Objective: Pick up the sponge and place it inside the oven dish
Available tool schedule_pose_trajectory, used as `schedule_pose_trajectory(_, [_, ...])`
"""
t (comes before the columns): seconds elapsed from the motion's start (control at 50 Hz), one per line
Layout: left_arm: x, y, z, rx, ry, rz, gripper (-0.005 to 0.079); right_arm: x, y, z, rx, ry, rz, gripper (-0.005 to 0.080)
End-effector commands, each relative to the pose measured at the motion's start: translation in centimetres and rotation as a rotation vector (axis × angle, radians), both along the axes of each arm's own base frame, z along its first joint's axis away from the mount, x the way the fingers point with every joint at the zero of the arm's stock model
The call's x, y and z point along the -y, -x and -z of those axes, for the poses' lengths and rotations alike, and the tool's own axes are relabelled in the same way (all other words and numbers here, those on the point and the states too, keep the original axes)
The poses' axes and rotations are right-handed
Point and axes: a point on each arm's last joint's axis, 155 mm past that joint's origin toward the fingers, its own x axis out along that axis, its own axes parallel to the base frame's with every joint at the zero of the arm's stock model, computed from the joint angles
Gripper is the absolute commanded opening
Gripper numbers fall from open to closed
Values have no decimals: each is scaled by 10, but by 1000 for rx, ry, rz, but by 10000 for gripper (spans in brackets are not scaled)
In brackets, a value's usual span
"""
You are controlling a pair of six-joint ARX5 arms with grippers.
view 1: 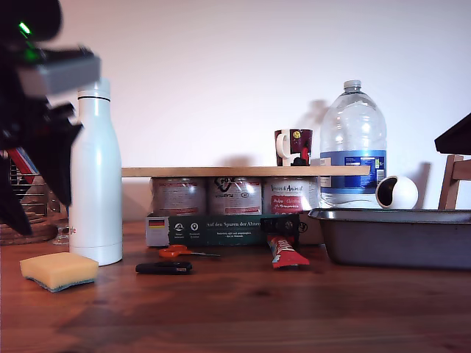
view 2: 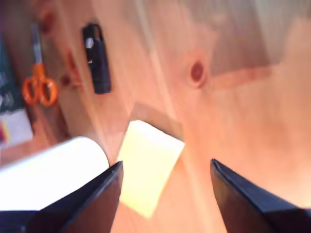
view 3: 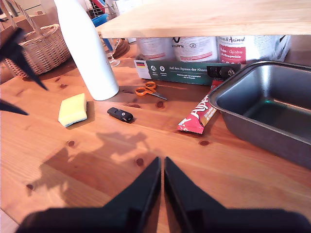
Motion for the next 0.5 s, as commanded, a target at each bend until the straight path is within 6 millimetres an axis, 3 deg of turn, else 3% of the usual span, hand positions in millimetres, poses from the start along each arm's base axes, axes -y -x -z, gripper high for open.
schedule_pose_trajectory(0.0, [-2,-6,6,5,-26,22,517,-2,0,-3,8,0,-7,-13])
schedule_pose_trajectory(0.38, [8,-28,-3,86,31,31,515,-1,1,0,-3,4,-7,-13])
schedule_pose_trajectory(0.48, [13,-23,-1,61,55,41,514,-1,1,2,-12,7,-7,-13])
